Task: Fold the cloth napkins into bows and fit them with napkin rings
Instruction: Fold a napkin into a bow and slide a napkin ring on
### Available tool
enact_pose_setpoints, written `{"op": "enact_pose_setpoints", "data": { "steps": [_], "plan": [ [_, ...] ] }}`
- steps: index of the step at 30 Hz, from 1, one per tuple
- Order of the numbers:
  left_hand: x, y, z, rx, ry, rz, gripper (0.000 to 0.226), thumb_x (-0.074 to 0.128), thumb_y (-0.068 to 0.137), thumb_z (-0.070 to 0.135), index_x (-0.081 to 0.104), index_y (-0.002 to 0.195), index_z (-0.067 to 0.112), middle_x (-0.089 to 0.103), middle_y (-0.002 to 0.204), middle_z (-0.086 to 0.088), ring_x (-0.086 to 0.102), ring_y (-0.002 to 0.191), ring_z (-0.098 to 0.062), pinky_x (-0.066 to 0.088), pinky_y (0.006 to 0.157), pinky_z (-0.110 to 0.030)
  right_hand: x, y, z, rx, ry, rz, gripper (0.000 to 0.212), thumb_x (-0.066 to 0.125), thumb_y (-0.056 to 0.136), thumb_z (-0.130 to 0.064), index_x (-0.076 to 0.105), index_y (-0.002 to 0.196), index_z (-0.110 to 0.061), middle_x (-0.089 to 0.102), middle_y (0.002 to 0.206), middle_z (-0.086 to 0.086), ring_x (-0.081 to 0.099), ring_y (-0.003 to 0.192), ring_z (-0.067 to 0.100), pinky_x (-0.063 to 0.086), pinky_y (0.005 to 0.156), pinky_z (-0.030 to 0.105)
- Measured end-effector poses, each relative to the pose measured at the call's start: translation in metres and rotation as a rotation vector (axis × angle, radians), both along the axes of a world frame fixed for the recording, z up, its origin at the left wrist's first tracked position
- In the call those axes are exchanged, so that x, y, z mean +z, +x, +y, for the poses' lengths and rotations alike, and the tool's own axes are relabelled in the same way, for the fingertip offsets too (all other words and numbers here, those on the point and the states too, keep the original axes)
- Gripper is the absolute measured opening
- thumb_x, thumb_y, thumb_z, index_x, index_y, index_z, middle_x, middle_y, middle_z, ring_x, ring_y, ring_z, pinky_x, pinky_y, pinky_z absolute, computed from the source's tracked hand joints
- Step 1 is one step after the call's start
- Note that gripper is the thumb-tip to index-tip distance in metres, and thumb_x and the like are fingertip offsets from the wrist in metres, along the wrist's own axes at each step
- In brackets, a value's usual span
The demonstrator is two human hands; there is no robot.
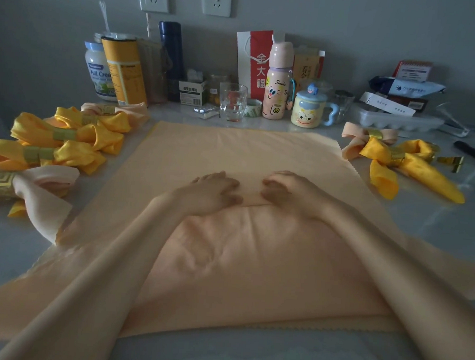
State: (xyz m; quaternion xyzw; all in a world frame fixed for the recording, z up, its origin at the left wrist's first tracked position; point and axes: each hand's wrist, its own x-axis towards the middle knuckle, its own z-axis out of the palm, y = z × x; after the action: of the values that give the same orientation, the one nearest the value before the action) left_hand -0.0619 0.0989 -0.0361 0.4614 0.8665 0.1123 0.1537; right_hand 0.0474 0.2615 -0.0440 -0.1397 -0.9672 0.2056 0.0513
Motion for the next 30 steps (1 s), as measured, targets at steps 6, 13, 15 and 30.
{"op": "enact_pose_setpoints", "data": {
  "steps": [6, 13, 15, 30],
  "plan": [
    [0.015, -0.007, -0.013, 0.059, 0.013, 0.096, 0.037, 0.063, 0.088, 0.025, 0.057, 0.123, 0.012, 0.051, 0.127, -0.011, 0.048, 0.116, -0.024, 0.036, 0.084, -0.023, 0.025, 0.016, 0.004, -0.006, -0.116, -0.054, 0.011, 0.064, 0.085, -0.027, 0.069, 0.09, -0.018, 0.066, 0.092, -0.004, 0.058, 0.081, 0.009, 0.046, 0.072, 0.025],
    [0.024, 0.002, -0.017, 0.073, 0.004, 0.153, 0.035, 0.062, 0.087, 0.014, 0.059, 0.121, 0.007, 0.056, 0.127, -0.011, 0.051, 0.116, -0.025, 0.038, 0.085, -0.024, 0.036, 0.027, 0.003, -0.049, -0.022, -0.077, 0.003, 0.063, 0.083, -0.022, 0.064, 0.081, -0.021, 0.065, 0.084, -0.005, 0.058, 0.081, 0.011, 0.044, 0.068, 0.019],
    [0.019, 0.009, -0.011, 0.063, 0.039, 0.208, 0.034, 0.058, 0.088, 0.012, 0.057, 0.122, 0.008, 0.055, 0.127, -0.012, 0.048, 0.12, -0.026, 0.036, 0.09, -0.027, 0.041, 0.034, 0.003, -0.07, 0.076, -0.063, 0.005, 0.061, 0.086, -0.025, 0.063, 0.089, -0.021, 0.061, 0.088, -0.006, 0.054, 0.081, 0.01, 0.036, 0.057, 0.002],
    [-0.003, 0.034, -0.003, 0.073, 0.23, 0.249, 0.027, 0.045, 0.095, 0.04, 0.056, 0.102, 0.016, 0.055, 0.113, -0.004, 0.05, 0.111, -0.024, 0.034, 0.094, -0.036, 0.016, 0.065, -0.005, 0.059, 0.55, -0.044, 0.022, 0.052, 0.075, -0.008, 0.049, 0.094, -0.019, 0.05, 0.103, 0.001, 0.048, 0.097, 0.023, 0.028, 0.072, 0.028]
  ]
}}
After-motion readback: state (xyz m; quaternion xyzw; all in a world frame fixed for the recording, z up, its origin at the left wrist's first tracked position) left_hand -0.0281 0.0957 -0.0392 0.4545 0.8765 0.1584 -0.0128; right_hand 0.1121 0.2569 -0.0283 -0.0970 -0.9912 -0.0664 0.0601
